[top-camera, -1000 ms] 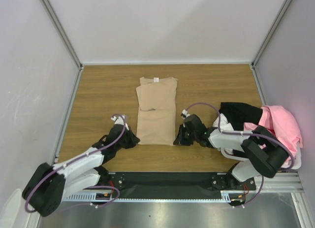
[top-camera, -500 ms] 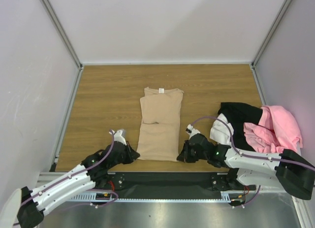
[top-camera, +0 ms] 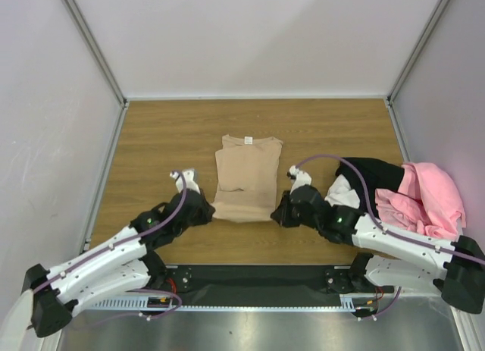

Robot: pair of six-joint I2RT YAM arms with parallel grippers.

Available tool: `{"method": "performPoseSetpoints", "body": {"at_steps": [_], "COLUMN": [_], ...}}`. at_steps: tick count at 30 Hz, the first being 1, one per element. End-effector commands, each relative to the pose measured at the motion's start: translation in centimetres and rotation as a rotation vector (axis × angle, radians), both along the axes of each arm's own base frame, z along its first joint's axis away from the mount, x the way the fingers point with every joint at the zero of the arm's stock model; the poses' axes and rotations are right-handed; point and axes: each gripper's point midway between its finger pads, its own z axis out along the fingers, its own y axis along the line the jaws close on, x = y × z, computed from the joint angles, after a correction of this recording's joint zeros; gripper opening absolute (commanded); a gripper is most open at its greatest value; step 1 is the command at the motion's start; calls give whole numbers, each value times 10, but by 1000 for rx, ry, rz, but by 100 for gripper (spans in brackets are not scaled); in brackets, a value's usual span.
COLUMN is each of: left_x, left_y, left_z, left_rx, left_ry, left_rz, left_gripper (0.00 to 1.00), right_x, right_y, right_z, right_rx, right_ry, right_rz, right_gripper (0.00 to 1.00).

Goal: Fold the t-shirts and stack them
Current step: Fold the tshirt

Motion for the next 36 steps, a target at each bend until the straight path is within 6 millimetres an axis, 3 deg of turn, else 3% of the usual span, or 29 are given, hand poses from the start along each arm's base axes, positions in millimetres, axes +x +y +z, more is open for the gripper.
{"method": "performPoseSetpoints", "body": {"at_steps": [1,2,3,5,9,12,13,14,19,26,36], "left_x": [45,53,68,87,120,139,146,150,172,193,240], "left_y": [6,1,9,5,1,-7,-10,-11,-10,-10,-21], "left_z": [46,52,51,63,79,91,103,96,105,102,108], "left_rx": [73,49,50,34,127,163,153,165,152,131,118], "left_ry": [-143,-152,-142,-174,-185,-177,-193,-163,-163,-136,-166], "left_rz": [34,22,59,32,-5,-45,-51,-54,-44,-27,-51], "left_gripper": [0,0,0,0,0,0,1,0,0,0,0], "right_x": [45,56,64,85,122,140,144,148,169,200,231], "right_y": [-17,-15,-17,-25,-35,-33,-32,-30,-24,-32,-36], "right_z": [39,56,62,69,63,72,75,79,80,85,76], "right_rx": [-56,-51,-61,-78,-79,-14,-11,-9,-46,-38,-51], "right_ry": [-162,-221,-252,-286,-251,-223,-226,-230,-220,-207,-195], "right_rz": [-46,-25,-28,-59,-80,-63,-56,-46,-4,-29,-52], "right_gripper": [0,0,0,0,0,0,0,0,0,0,0]}}
